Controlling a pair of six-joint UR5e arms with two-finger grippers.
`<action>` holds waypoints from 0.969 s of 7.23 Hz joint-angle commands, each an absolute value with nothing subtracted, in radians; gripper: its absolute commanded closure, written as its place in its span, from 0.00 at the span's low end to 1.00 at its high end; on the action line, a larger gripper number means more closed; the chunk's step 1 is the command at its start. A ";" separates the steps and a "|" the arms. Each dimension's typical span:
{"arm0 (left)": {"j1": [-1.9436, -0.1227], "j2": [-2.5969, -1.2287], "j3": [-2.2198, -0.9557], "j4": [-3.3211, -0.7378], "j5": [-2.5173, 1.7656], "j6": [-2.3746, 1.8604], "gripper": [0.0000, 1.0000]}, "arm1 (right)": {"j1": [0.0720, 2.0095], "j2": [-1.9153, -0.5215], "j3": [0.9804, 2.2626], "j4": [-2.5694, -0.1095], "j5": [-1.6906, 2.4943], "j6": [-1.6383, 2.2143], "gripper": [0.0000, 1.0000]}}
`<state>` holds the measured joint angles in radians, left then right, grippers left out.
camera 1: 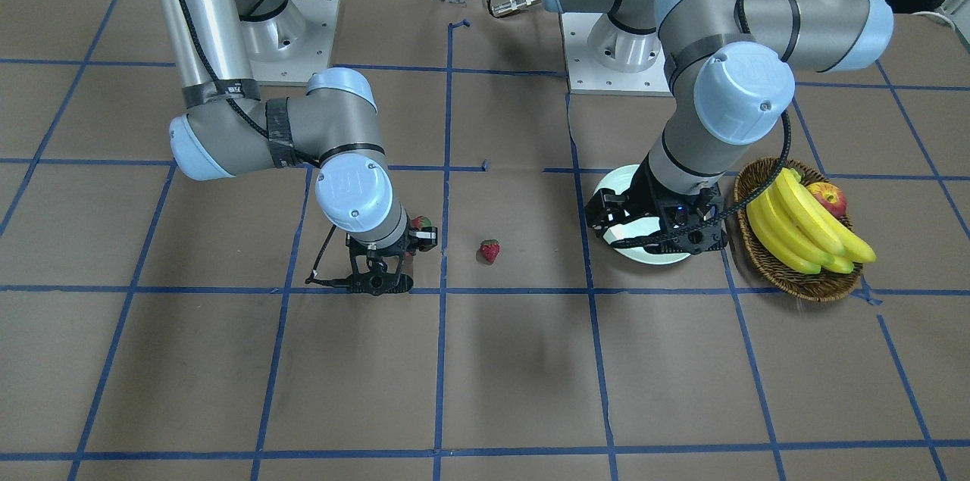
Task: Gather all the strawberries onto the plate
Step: 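Lower the right gripper and grasp a second strawberry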
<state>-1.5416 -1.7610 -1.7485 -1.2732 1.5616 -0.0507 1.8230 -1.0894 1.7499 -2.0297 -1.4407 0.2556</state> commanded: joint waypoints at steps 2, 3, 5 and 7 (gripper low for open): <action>-1.543 -1.747 -1.747 -1.273 1.562 -0.051 0.00 | 1.822 -1.127 1.666 -2.016 -1.485 0.245 1.00; -1.542 -1.747 -1.747 -1.273 1.566 -0.049 0.00 | 1.827 -1.129 1.631 -2.004 -1.474 0.259 1.00; -1.520 -1.743 -1.743 -1.275 1.574 -0.043 0.00 | 1.883 -1.129 1.588 -2.008 -1.470 0.302 1.00; -1.448 -1.743 -1.746 -1.273 1.572 -0.025 0.00 | 1.965 -1.123 1.542 -2.011 -1.470 0.368 1.00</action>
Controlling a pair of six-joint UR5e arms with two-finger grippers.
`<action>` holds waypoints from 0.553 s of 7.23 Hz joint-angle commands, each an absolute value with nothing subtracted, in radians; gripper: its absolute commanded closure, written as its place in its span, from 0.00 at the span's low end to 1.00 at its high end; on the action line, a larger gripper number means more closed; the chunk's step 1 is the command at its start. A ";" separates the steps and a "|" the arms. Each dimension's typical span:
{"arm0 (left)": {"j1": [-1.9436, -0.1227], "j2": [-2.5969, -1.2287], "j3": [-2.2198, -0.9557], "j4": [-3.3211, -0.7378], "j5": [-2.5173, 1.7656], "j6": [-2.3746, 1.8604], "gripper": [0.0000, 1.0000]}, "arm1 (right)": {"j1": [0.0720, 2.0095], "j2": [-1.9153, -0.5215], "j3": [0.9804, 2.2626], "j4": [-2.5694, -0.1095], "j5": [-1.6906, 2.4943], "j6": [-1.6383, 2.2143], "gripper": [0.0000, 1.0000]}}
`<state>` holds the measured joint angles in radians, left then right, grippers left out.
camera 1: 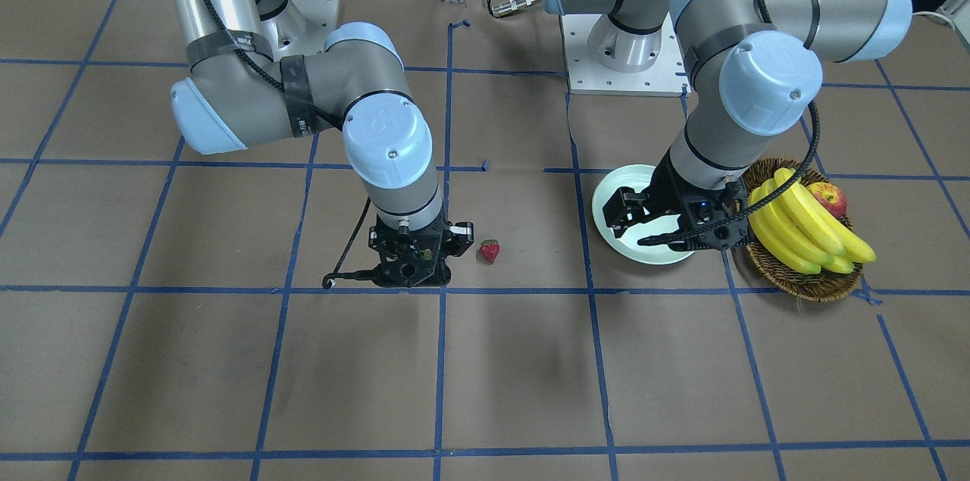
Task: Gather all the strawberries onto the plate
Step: 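Carry the second strawberry toward the plate and release it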
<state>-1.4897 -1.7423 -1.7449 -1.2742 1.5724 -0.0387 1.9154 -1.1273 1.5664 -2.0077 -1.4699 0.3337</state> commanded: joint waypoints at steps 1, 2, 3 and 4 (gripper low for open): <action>-1.410 -1.749 -1.747 -1.275 1.572 0.051 0.00 | 1.998 -1.106 1.540 -2.019 -1.471 0.389 1.00; -1.385 -1.756 -1.750 -1.275 1.572 0.081 0.00 | 2.032 -1.095 1.540 -2.022 -1.470 0.396 1.00; -1.384 -1.762 -1.753 -1.275 1.563 0.078 0.00 | 2.058 -1.092 1.540 -2.022 -1.470 0.405 1.00; -1.384 -1.764 -1.765 -1.273 1.562 0.078 0.00 | 2.087 -1.072 1.540 -2.037 -1.444 0.408 1.00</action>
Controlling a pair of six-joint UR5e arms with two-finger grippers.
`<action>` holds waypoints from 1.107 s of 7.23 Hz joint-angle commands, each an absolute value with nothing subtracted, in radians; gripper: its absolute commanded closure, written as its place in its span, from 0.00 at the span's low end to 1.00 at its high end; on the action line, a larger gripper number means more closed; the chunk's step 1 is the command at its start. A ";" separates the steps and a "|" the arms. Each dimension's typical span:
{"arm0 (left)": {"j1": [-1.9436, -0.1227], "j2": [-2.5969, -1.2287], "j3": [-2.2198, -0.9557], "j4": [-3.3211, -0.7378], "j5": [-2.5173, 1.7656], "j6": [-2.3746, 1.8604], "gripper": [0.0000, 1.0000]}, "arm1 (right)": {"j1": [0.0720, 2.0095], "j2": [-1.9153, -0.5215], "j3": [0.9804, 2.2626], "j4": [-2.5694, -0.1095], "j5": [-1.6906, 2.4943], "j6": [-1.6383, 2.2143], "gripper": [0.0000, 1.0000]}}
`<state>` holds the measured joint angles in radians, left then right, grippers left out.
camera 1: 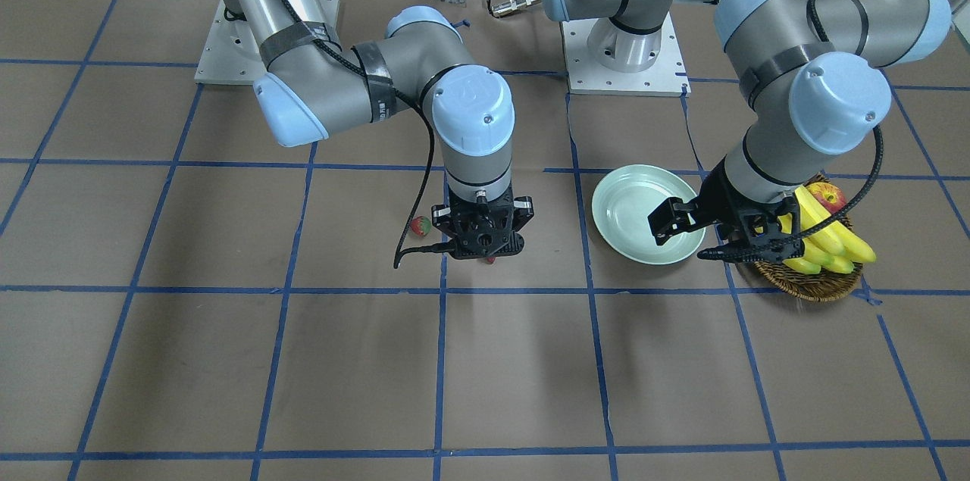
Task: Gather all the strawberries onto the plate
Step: 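Carry the second strawberry toward the plate and release it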
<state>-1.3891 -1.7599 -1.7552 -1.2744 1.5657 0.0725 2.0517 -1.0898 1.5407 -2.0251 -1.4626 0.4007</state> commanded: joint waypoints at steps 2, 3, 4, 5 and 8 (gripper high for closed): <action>-1.390 -1.769 -1.773 -1.267 1.559 0.074 0.00 | 2.121 -1.037 1.542 -2.075 -1.421 0.417 1.00; -1.390 -1.769 -1.773 -1.266 1.559 0.075 0.00 | 2.125 -1.014 1.543 -2.092 -1.398 0.411 1.00; -1.390 -1.769 -1.773 -1.266 1.559 0.075 0.00 | 2.126 -0.985 1.546 -2.104 -1.396 0.405 1.00; -1.390 -1.769 -1.773 -1.266 1.559 0.075 0.00 | 2.126 -0.982 1.551 -2.103 -1.396 0.403 0.93; -1.391 -1.776 -1.773 -1.261 1.559 0.077 0.00 | 2.125 -0.977 1.552 -2.106 -1.396 0.393 0.30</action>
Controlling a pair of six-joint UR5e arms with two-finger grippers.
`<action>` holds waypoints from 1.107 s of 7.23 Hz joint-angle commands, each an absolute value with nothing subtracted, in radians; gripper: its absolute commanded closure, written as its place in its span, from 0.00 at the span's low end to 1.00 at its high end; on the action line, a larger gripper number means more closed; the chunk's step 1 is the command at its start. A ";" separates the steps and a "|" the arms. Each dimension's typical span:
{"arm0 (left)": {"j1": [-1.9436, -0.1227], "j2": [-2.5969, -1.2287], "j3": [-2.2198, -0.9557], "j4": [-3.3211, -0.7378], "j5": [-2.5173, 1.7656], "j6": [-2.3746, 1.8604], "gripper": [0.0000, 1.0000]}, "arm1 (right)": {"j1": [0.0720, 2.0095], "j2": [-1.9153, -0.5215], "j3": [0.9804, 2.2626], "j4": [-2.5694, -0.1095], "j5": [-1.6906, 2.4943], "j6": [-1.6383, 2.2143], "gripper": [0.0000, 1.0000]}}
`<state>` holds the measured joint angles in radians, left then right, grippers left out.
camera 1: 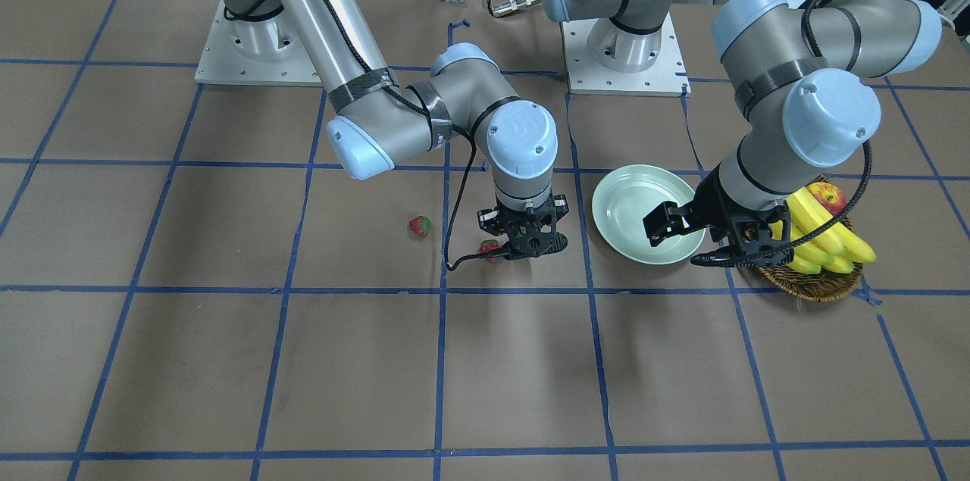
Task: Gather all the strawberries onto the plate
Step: 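Carry the second strawberry toward the plate and release it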
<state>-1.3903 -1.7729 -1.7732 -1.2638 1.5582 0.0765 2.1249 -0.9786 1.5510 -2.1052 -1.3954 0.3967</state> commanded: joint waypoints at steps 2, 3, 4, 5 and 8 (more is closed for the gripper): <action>-1.391 -1.776 -1.773 -1.259 1.559 0.077 0.00 | 2.126 -0.979 1.562 -2.105 -1.372 0.391 0.09; -1.393 -1.776 -1.773 -1.259 1.559 0.077 0.00 | 2.125 -0.992 1.562 -2.100 -1.371 0.393 0.00; -1.393 -1.776 -1.772 -1.258 1.559 0.078 0.00 | 2.122 -1.029 1.562 -2.088 -1.379 0.390 0.00; -1.394 -1.776 -1.772 -1.259 1.559 0.078 0.00 | 2.108 -1.095 1.565 -2.016 -1.388 0.385 0.00; -1.442 -1.758 -1.772 -1.259 1.566 0.077 0.00 | 1.969 -1.178 1.586 -1.839 -1.494 0.110 0.00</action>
